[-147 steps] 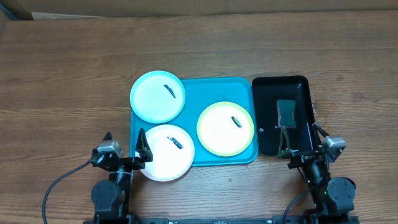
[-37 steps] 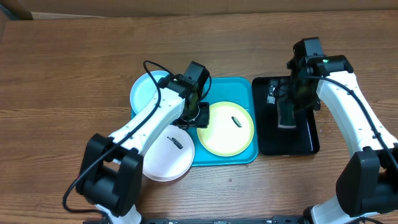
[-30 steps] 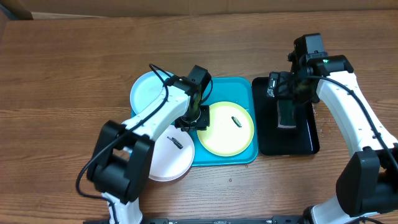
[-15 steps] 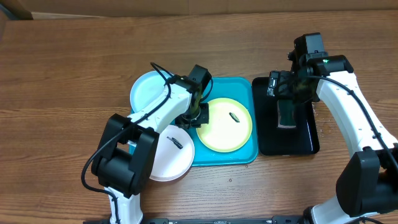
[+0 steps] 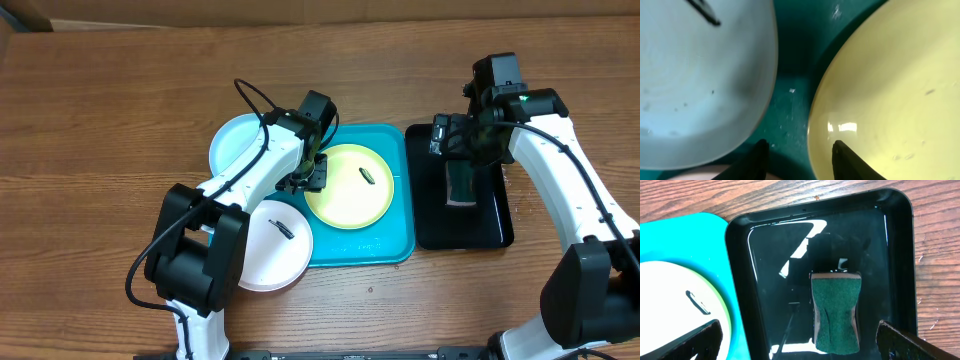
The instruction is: Clean dirty plates on tray and stack at the side
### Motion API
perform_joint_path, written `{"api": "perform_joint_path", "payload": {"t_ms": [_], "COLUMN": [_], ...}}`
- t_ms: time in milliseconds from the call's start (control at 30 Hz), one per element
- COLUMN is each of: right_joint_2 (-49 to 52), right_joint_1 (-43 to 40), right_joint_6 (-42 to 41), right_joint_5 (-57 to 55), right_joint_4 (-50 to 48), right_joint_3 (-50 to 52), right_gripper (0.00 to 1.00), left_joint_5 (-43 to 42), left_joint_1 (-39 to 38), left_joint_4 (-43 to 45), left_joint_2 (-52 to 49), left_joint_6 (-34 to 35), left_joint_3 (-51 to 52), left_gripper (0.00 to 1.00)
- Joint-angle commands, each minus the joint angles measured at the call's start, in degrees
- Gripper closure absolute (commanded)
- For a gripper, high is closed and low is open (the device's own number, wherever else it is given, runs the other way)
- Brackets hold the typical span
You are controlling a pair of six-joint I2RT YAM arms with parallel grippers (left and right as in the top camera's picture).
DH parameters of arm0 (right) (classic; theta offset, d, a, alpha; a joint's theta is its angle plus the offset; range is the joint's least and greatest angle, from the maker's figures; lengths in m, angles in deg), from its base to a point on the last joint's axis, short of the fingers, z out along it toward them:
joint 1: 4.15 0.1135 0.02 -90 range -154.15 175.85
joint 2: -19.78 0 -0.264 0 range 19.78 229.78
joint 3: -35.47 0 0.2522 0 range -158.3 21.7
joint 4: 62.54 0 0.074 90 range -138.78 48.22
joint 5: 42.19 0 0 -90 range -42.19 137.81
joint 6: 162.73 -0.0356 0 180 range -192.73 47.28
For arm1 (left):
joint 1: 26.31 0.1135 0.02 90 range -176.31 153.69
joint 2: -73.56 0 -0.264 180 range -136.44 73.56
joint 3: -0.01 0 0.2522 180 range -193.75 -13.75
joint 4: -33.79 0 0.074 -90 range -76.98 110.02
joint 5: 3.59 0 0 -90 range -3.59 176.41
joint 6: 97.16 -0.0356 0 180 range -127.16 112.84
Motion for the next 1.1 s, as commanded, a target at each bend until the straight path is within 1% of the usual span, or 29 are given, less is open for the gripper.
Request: {"api": "perform_joint_path", "payload": {"t_ms": [0, 100, 200, 267, 400, 567, 733, 933, 1000, 1067], "right_joint_2": [-0.1, -0.1, -0.1, -0.1, -0.1, -0.1, -0.1, -0.1, -0.1, -0.1], "right_joint_1": [-0.1, -0.1, -0.1, -0.1, -0.1, -0.1, -0.1, -0.1, -0.1, -0.1], "right_joint_6": [0.0, 0.0, 0.0, 0.0, 0.0, 0.0, 0.0, 0.1, 0.1, 0.0], "right_joint_5": [-0.5, -0.5, -0.5, -0.5, -0.5, -0.5, -0.5, -0.5, -0.5, -0.5], "right_joint_4": [-0.2, -0.2, -0.2, -0.2, -0.2, -0.2, -0.2, -0.2, -0.2, -0.2], "right_joint_3": [-0.1, -0.1, -0.1, -0.1, -0.1, -0.1, -0.1, -0.1, -0.1, -0.1], "right_gripper": [0.0, 0.0, 0.0, 0.0, 0.0, 0.0, 0.0, 0.0, 0.0, 0.0], "left_joint_5": [-2.3, -3.4, -3.5, -3.5, -3.4, -3.5, -3.5, -3.5, -3.5, -3.5], "left_joint_1": [-0.1, -0.2, -0.2, -0.2, -0.2, -0.2, -0.4, -0.6, -0.6, -0.6], "left_joint_4": [-1.8, -2.7, -2.9, -2.9, -2.2, -1.6, -1.0, 1.1, 1.7, 2.3], "left_joint_2": [-0.3, -0.3, -0.3, -0.3, -0.3, -0.3, -0.3, -0.3, -0.3, -0.3], "left_joint_6": [0.8, 2.8, 4.8, 5.9, 8.8, 8.8, 11.6, 12.6, 12.6, 12.6], "left_joint_3": [-1.1, -1.0, -0.6, 0.1, 1.5, 1.9, 2.6, 4.9, 5.2, 5.2], "left_gripper": [0.59, 0.66, 0.67, 0.7, 0.71, 0.72, 0.72, 0.78, 0.83, 0.84]}}
